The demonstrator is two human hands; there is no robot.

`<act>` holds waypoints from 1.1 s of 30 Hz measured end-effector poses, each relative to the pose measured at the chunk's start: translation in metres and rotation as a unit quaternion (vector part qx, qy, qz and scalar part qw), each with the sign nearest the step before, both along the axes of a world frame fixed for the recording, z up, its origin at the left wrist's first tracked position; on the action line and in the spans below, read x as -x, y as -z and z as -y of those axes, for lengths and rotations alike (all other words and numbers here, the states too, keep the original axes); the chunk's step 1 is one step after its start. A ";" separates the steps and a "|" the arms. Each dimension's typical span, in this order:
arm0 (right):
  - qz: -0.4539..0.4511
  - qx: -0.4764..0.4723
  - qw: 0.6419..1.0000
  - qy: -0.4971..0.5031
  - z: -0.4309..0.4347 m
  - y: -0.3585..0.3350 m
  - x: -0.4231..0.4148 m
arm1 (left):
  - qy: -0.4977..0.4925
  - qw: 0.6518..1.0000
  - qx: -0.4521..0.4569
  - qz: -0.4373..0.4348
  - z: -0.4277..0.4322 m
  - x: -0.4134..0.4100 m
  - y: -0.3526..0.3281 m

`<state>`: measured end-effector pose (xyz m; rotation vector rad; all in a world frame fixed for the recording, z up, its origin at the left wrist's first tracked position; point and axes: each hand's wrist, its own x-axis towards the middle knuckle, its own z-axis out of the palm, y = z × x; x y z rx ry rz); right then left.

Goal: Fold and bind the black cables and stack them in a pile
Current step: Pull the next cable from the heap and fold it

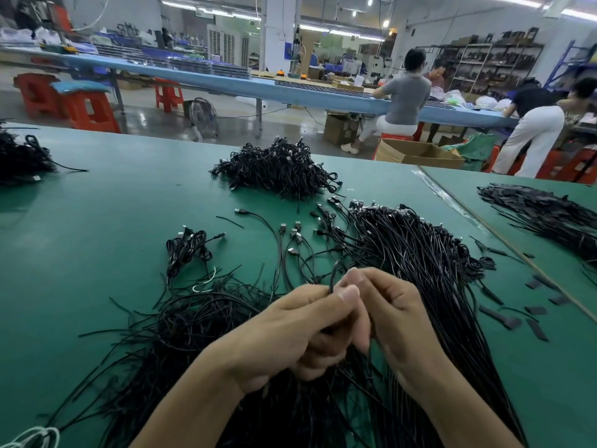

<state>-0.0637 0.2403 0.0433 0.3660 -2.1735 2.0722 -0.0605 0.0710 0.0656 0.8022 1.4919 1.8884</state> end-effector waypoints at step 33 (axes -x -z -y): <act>-0.022 -0.141 0.984 -0.105 0.019 0.012 0.002 | 0.010 0.988 -0.133 0.073 0.034 0.020 -0.001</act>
